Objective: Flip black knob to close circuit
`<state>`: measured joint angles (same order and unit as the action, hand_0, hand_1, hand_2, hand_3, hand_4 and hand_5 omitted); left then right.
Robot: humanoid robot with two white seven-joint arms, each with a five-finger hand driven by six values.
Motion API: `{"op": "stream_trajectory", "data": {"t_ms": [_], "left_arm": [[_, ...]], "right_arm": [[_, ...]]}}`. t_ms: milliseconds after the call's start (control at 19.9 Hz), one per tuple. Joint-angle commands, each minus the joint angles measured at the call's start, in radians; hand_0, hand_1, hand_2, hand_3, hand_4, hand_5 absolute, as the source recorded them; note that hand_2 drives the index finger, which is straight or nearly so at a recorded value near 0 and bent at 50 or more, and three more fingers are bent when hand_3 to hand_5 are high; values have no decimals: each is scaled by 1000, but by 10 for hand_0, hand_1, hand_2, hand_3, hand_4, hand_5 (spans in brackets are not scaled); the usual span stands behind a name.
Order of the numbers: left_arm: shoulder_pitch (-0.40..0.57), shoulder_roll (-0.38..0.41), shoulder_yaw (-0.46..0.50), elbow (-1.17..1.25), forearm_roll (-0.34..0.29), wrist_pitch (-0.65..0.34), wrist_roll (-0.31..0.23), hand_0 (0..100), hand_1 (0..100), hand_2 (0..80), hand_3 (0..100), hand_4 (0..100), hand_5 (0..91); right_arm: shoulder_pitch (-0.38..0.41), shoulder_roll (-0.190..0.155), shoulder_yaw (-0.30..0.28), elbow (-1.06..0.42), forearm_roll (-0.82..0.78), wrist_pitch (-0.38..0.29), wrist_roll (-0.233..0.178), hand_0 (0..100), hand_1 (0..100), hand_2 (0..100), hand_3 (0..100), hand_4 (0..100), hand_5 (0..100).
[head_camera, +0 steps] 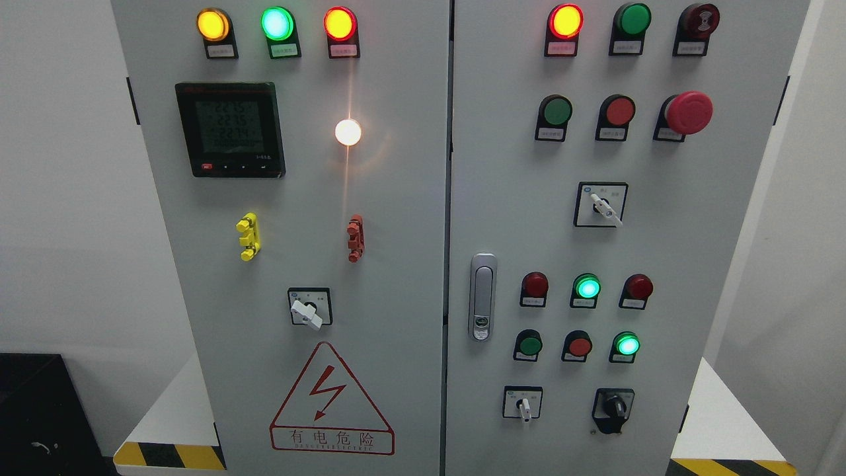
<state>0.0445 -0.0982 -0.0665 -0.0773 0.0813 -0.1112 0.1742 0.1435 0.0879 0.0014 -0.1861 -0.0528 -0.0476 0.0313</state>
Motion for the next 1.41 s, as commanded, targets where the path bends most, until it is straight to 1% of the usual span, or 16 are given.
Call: {"op": "stream_trajectory", "data": {"t_ms": [0,100,502,803,854,954,1004,1105,1255,1356], "left_arm": [[0,0,-1,1,0,-1,1,120,556,0,0,0,0],[0,0,-1,-1,0,-1,1,120,556,0,0,0,0],[0,0,1,1,0,-1,1,120,556,0,0,0,0],[0,0,1,1,0,-1,1,120,556,0,0,0,0],[0,0,1,1,0,-1,1,120,556,0,0,0,0],[0,0,1,-1,0,-1,1,120,556,0,0,0,0],[0,0,1,-1,0,-1,1,120,556,0,0,0,0],[0,0,-1,-1,0,-1,1,120,556,0,0,0,0],[0,0,1,1,0,-1,1,120,556,0,0,0,0],[0,0,0,1,0,-1,1,120,556,0,0,0,0]], "right_arm": [[-5,1,0,79,1,-11,-2,0,0,0,0,0,0],[-5,1,2,79,1,-21,-2,0,0,0,0,0,0],[-4,3,0,79,1,-23,4,0,0,0,0,0,0],[-4,10,2,77,2,-24,12,0,0,0,0,0,0],[-2,10,3,74,4,-32,19,0,0,0,0,0,0],[-2,21,8,70,11,-35,61,0,0,0,0,0,0],[-2,21,8,68,17,-35,76,0,0,0,0,0,0],[-2,21,9,47,25,-35,84,0,0,0,0,0,0],[-4,24,9,5,117,-35,84,0,0,0,0,0,0],[-4,24,12,-15,206,-35,68,0,0,0,0,0,0]]}}
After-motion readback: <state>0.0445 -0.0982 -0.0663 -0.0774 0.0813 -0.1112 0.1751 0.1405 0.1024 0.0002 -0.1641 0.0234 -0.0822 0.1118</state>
